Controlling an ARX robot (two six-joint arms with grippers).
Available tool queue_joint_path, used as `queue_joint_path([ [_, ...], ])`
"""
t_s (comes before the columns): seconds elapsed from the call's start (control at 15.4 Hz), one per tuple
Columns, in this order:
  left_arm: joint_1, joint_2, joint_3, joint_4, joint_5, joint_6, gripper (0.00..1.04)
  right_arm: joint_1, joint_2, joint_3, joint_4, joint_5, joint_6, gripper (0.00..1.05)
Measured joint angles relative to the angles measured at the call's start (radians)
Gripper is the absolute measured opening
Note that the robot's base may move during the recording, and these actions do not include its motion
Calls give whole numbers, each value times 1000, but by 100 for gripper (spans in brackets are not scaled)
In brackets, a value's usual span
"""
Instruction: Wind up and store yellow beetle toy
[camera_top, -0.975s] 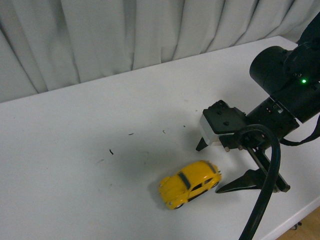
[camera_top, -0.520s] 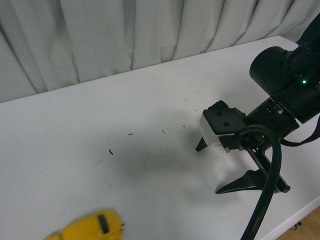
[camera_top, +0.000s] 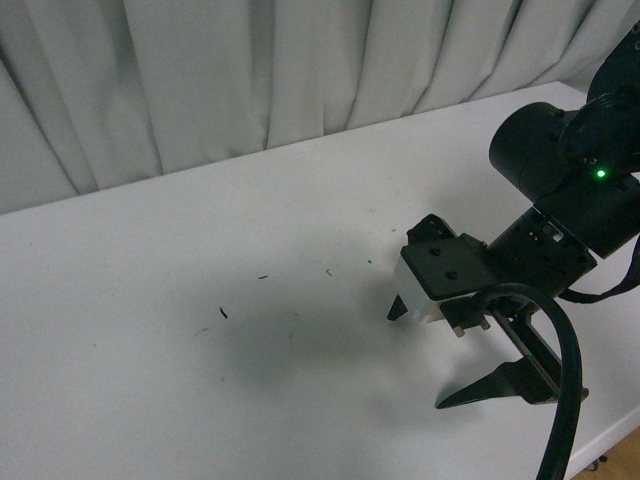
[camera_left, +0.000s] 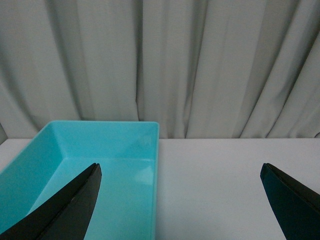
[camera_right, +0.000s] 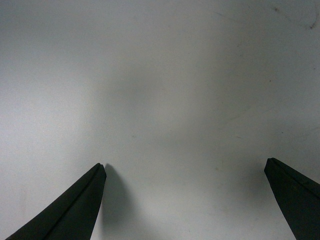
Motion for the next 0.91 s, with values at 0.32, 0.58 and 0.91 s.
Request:
queue_joint_path([
  [0.32,0,0,0,0,0,0,98,2,-39,-23,116,8,22,98],
  [0.58,0,0,0,0,0,0,98,47,-78,-96,381,20,138,98],
  [0.91,0,0,0,1,0,0,98,128,26,-432,1314,370,803,69],
])
